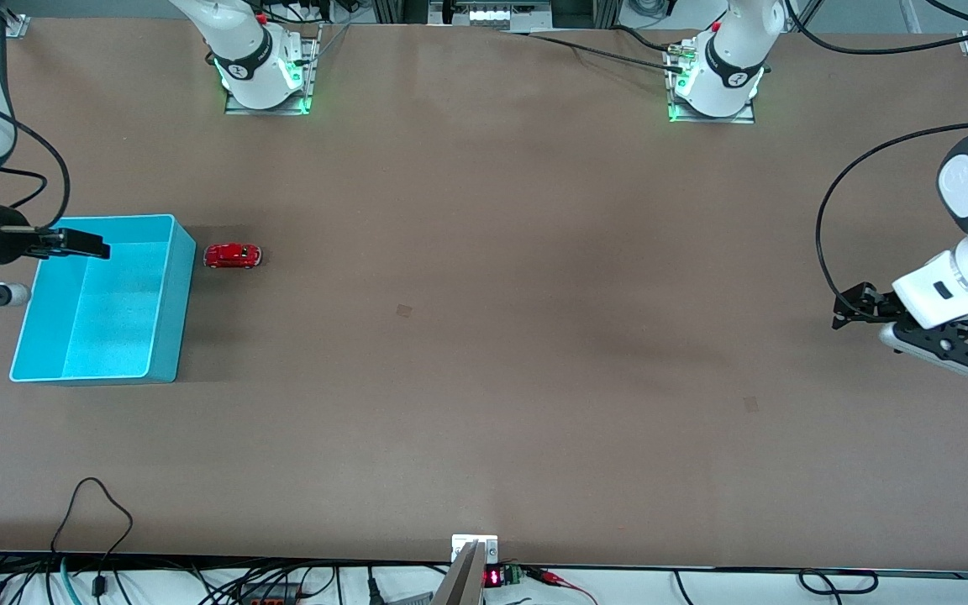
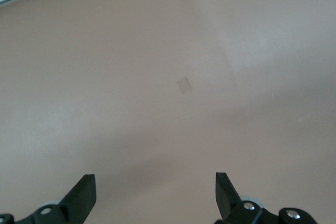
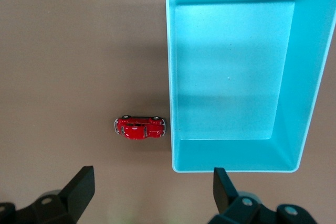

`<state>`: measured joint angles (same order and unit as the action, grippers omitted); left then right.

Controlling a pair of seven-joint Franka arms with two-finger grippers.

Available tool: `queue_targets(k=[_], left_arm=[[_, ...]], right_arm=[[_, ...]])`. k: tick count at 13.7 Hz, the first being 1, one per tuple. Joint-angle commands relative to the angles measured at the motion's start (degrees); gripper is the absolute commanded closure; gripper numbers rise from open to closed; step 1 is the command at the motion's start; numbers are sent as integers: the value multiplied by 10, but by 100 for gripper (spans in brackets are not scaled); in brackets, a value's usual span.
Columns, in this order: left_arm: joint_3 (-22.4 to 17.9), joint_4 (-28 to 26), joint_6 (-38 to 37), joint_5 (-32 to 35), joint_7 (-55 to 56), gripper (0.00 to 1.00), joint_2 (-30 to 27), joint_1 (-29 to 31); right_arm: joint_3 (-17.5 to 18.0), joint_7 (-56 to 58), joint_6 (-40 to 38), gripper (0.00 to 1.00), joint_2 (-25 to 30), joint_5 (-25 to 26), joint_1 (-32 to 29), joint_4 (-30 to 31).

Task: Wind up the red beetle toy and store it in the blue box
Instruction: 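Lower the right gripper onto the red car beside the box and grasp it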

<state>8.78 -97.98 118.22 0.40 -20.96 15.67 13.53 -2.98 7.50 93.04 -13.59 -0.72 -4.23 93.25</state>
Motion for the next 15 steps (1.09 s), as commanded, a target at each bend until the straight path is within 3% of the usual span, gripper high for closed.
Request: queue_targets(k=[1,4,5,8,11,15], left_arm=[[-1,66,-65,-3,80,0,-7,-14],[-23,69,-81,-5,156,0,-49,-56],[-35,71,-101,-5,184,0,-63,-77],[-50,80,-155,-7,214,0,-91,-101],[-83,75,-186,-39,244,0,-107,-125],[-85,71,-196,-39,225,0,-115,-112]], right_arm=[[3,12,0,0,-13,-17,3,-3],[7,38,0,0,-15,-18,18,12],[7,40,20,0,-4,-16,25,44],[16,64,133,0,61,-15,24,190],[56,111,274,0,132,-8,14,359],[81,288,387,0,136,-6,-2,454]])
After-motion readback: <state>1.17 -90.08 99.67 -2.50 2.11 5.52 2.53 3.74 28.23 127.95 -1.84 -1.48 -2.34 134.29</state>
